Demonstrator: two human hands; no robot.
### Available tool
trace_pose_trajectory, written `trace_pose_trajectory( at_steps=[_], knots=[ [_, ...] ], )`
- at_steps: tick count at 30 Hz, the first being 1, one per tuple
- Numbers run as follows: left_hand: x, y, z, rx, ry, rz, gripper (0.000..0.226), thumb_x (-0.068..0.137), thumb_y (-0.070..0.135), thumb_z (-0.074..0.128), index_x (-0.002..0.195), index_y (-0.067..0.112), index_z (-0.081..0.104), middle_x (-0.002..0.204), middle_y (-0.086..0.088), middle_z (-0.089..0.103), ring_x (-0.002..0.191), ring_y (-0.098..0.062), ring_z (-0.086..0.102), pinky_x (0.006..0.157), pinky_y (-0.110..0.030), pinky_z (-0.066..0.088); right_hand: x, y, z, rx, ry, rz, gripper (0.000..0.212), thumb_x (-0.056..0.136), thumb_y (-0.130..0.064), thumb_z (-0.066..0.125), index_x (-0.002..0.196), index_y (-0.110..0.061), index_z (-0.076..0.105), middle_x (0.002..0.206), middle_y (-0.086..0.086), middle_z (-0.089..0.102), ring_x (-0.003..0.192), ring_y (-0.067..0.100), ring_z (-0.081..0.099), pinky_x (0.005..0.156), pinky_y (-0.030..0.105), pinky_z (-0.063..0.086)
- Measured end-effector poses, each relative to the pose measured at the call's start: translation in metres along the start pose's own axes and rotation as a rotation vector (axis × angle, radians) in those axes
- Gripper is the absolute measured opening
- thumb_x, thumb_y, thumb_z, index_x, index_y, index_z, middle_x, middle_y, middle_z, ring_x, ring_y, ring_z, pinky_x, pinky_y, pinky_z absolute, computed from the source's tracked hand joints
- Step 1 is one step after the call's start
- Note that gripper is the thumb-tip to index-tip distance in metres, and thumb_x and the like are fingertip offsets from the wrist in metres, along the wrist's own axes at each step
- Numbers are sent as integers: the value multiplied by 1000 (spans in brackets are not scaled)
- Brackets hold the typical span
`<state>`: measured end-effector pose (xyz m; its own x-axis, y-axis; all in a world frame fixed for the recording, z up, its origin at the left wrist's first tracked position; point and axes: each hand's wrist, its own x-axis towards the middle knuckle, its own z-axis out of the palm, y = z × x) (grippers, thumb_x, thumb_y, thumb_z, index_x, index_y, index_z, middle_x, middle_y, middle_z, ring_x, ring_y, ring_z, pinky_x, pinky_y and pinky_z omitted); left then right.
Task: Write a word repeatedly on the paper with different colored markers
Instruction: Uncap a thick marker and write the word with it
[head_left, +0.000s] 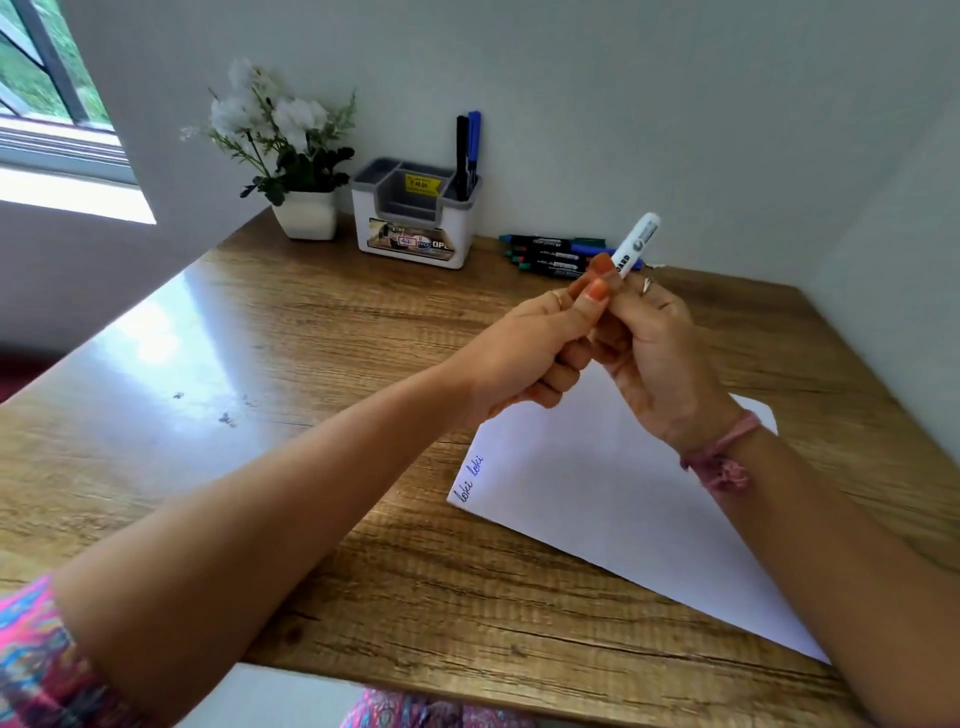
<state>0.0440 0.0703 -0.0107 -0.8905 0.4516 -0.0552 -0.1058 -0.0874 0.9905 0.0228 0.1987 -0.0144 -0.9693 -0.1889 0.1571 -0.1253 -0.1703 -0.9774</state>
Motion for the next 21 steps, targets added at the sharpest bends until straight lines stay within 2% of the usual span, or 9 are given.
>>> trace_pose_trajectory(
  at_steps=[3,5,10,12,14,16,18,21],
  knots=[
    [-1,2,-1,40,28,0,23,98,41,39,79,29,40,50,10,24,42,-5,14,41,-17,9,1,2,1,68,5,19,14,89,-28,55,82,-22,65,58,-10,56,60,2,50,58,19,41],
    [-2,4,-3,63,39,-10,22,97,43,41,80,30,43,50,9,23,41,-5,14,40,-16,9,1,5,1,109,11,40,14,82,-33,59,84,-22,68,65,-7,58,67,5,52,64,23,40],
    [-7,10,-9,151,29,-40,21,96,45,44,97,24,51,51,7,24,40,-6,14,40,-15,9,1,9,3,136,34,53,29,78,-36,60,100,-17,65,76,-2,60,81,12,54,77,33,42],
    [-8,12,-13,173,13,-59,23,95,45,45,91,24,52,52,7,23,40,-6,14,39,-15,9,-1,9,6,149,37,59,34,71,-39,65,98,-18,67,81,1,59,86,15,52,82,35,41],
    [-8,13,-18,185,-12,-81,27,95,47,44,83,24,51,52,7,23,40,-6,14,39,-14,9,-1,8,6,166,23,51,30,69,-40,67,90,-18,68,77,0,60,83,14,54,79,33,43],
    [-7,14,-22,173,-54,-138,32,94,53,41,78,25,45,52,8,20,42,-5,11,39,-13,7,0,6,4,195,2,31,21,80,-35,60,86,-16,65,66,-7,61,67,5,56,66,21,46],
    [-8,13,-24,142,-107,-187,35,92,59,37,77,28,44,53,9,17,44,-6,8,40,-14,5,1,5,1,213,0,4,19,85,-33,56,83,-16,64,62,-9,60,59,2,54,59,18,45],
    [-8,11,-24,143,-193,-205,36,90,64,33,88,33,51,56,9,16,44,-5,9,40,-14,5,5,7,-1,209,26,-7,25,70,-45,69,77,-21,71,70,-4,58,73,11,50,73,30,40]
  ],
)
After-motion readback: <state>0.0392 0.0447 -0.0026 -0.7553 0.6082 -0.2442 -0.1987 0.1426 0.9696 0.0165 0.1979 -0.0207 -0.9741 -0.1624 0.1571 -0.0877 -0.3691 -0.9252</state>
